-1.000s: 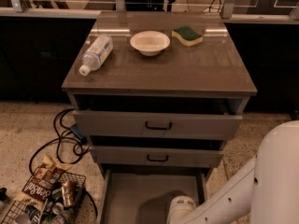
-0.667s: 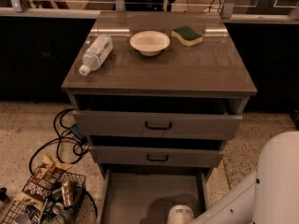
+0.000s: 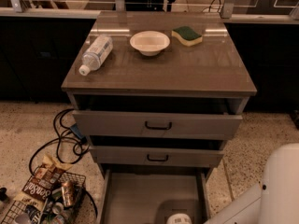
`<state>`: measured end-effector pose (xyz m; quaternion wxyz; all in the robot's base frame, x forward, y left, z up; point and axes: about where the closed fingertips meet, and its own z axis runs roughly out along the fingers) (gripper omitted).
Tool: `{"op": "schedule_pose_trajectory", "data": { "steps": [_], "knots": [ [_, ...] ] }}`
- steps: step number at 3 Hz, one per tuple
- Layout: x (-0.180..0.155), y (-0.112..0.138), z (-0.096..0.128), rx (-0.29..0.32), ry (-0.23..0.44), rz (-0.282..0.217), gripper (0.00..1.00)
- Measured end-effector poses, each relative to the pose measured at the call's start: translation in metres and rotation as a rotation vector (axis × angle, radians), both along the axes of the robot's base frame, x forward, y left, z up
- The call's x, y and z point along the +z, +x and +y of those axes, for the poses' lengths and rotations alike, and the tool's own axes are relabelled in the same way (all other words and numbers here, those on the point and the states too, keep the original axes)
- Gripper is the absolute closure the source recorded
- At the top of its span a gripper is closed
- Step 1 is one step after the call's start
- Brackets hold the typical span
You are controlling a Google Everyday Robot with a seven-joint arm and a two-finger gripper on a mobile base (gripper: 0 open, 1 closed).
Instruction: Close bottom drawer
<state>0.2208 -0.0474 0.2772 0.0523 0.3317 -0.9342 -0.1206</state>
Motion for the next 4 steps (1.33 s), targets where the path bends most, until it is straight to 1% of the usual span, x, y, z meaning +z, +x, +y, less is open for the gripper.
{"op": "schedule_pose_trajectory", "data": {
  "steps": [1,2,3,4],
  "knots": [
    [-0.004,-0.003,-0.001,0.023,0.03,-0.008,0.0],
    [-0.011,-0.012,-0.007,0.056,0.065,-0.015,0.0],
    [-0.021,-0.026,-0.015,0.179,0.107,-0.042,0.0],
    [-0.032,-0.03,-0.019,0.273,0.129,-0.055,0.0]
  ]
}}
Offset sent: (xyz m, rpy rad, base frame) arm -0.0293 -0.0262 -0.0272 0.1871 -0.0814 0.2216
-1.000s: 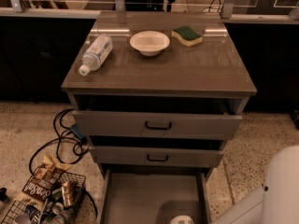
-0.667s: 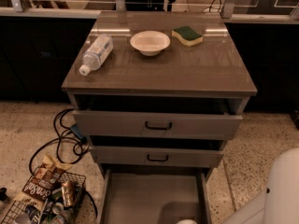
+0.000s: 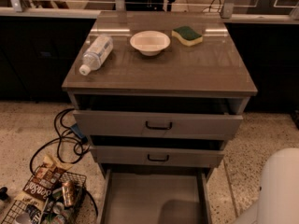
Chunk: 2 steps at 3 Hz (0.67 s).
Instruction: Close bottom drawer
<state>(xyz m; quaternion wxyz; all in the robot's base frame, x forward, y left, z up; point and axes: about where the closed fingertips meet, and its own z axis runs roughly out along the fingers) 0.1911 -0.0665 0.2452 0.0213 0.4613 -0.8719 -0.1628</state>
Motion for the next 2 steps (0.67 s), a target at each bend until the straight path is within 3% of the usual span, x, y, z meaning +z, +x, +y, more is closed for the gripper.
{"op": "schedule_pose_trajectory", "data": {
  "steps": [1,2],
  "knots": [
    [-0.0148,0.0099,0.006,0.102,0.008,-0.013,0.0],
    [-0.0148,0.0099,0.006,0.102,0.008,-0.012,0.0]
  ]
}}
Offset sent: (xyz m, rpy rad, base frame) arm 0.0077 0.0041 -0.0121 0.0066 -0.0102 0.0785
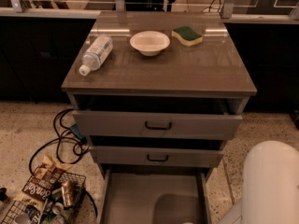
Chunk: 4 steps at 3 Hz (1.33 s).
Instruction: Close bottom drawer
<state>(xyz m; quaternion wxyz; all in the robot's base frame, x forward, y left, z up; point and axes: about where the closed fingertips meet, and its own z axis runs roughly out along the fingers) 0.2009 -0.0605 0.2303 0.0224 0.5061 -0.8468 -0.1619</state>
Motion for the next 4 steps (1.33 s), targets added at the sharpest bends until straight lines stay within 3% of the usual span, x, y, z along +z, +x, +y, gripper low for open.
{"op": "schedule_pose_trajectory", "data": {
  "steps": [1,3,4],
  "knots": [
    [-0.01,0.009,0.005,0.03,0.036,0.005,0.0],
    [-0.083,0.03,0.003,0.117,0.158,0.063,0.0],
    [-0.097,0.038,0.007,0.12,0.2,0.071,0.0]
  ]
}}
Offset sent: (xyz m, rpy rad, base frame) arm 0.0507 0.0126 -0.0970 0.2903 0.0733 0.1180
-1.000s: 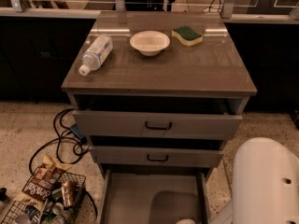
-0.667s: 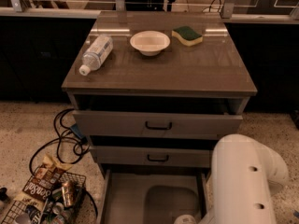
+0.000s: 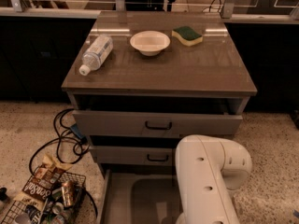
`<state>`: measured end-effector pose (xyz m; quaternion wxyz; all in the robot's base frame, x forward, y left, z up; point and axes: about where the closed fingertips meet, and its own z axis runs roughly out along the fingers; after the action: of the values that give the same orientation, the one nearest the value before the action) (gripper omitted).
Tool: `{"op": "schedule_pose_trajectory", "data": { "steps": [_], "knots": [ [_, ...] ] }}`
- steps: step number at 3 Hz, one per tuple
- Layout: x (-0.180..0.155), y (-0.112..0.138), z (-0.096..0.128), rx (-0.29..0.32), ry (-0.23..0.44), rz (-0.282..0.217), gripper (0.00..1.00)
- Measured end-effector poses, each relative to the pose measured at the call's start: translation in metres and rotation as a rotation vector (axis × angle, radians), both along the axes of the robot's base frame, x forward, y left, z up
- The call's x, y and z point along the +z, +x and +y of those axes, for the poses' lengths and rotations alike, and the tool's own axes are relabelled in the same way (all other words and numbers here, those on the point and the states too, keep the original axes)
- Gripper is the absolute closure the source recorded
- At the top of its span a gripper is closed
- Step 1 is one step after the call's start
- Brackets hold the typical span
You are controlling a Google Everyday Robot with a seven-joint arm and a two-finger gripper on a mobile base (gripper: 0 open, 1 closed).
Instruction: Close bottom drawer
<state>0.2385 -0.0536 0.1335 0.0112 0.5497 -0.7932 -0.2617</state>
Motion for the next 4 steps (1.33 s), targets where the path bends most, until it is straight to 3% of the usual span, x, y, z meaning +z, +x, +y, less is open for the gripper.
{"op": "schedule_pose_trajectory", "data": {
  "steps": [1,2,4],
  "knots": [
    [-0.0002,-0.0004,0.0024,-0.003,0.015,0.005,0.02],
    [-0.0008,-0.0032,0.0027,-0.002,0.016,0.009,0.32],
    [-0.0016,-0.0076,0.0031,-0.002,0.017,0.017,0.79]
  ]
}}
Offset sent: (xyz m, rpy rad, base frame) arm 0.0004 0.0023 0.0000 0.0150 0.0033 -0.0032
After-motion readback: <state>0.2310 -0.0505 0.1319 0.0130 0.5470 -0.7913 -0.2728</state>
